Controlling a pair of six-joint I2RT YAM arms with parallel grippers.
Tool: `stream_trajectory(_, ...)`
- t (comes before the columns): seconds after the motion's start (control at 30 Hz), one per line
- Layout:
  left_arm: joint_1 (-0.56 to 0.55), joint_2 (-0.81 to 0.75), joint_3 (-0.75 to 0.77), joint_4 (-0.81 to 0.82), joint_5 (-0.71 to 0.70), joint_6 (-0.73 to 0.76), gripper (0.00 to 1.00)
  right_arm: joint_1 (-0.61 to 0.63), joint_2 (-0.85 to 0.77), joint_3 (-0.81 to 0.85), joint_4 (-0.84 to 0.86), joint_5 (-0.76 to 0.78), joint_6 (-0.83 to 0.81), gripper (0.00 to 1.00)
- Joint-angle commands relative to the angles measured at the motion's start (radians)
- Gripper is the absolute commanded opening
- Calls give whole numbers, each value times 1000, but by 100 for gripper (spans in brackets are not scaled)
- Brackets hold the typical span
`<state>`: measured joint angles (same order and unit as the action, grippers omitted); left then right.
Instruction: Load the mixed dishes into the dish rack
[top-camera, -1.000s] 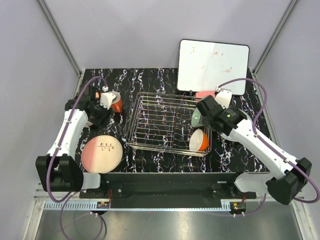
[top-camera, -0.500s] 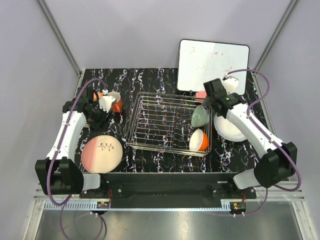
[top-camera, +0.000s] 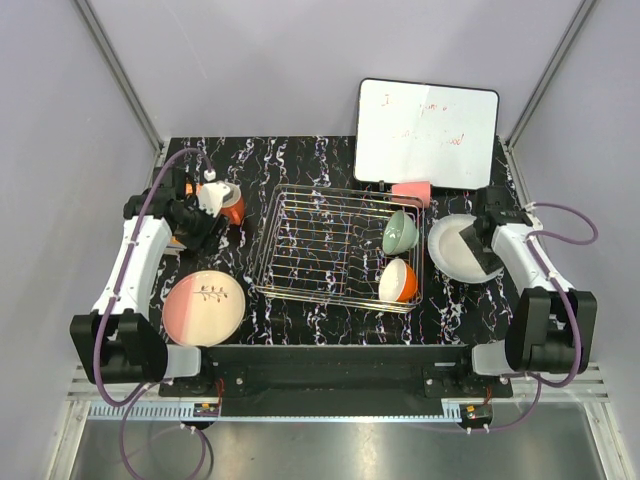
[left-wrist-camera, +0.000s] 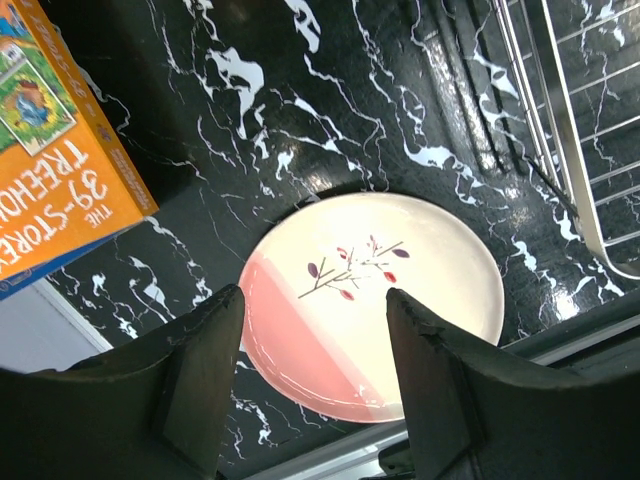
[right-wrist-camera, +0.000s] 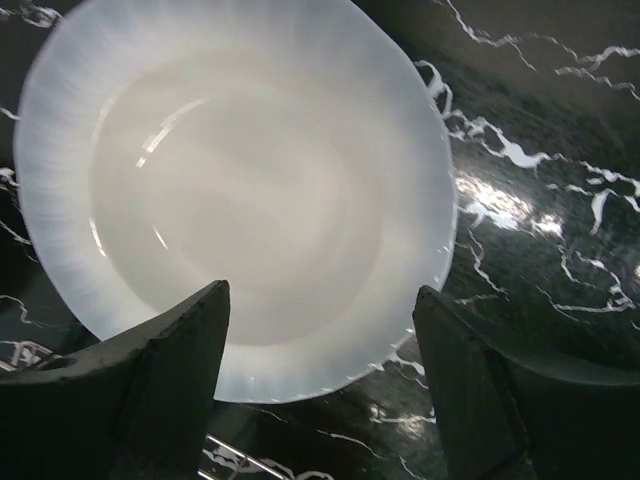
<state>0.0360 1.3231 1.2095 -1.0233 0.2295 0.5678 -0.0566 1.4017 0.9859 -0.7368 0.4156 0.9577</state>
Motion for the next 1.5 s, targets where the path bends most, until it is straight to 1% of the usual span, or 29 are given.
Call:
stream_trajectory(0.0, 4, 25, 76, 15, 36, -6, 63, -14, -87, 3, -71, -67, 65, 83)
stream_trajectory(0.07, 2, 37, 88, 17, 37, -5, 63, -15, -119, -10, -105, -75, 65, 84)
stream_trajectory(0.17, 2, 47, 96, 15, 50, -5, 63, -22, -156, -59, -107, -86, 85, 85)
stream_trajectory(0.43, 7, 42, 79, 20, 53, 10, 63, -22, -174, -185, -111, -184, 128, 86)
stream_trajectory(0.6, 8, 50, 79, 23, 64, 1, 63, -22, -182, -225, -76, -149, 162, 86)
stream_trajectory(0.9, 10, 30, 61, 23, 57, -3, 63, -22, -198, -358, 158, -109, 268, 82)
stream_trajectory(1.03, 8, 28, 47, 22, 59, -5, 63, -22, -268, -432, 264, -89, 300, 81)
stream_trajectory(1.13, 10, 31, 44, 22, 60, -8, 63, -22, -311, -477, 298, -75, 328, 79)
stream_trajectory(1.4, 10, 36, 36, 25, 51, -6, 63, -23, -360, -527, 324, -60, 374, 69)
stream_trajectory(1.43, 10, 36, 36, 23, 51, -5, 63, -23, -360, -539, 332, -60, 377, 66)
stream_trajectory(1.47, 10, 34, 35, 25, 51, -2, 63, -23, -360, -546, 341, -60, 380, 64)
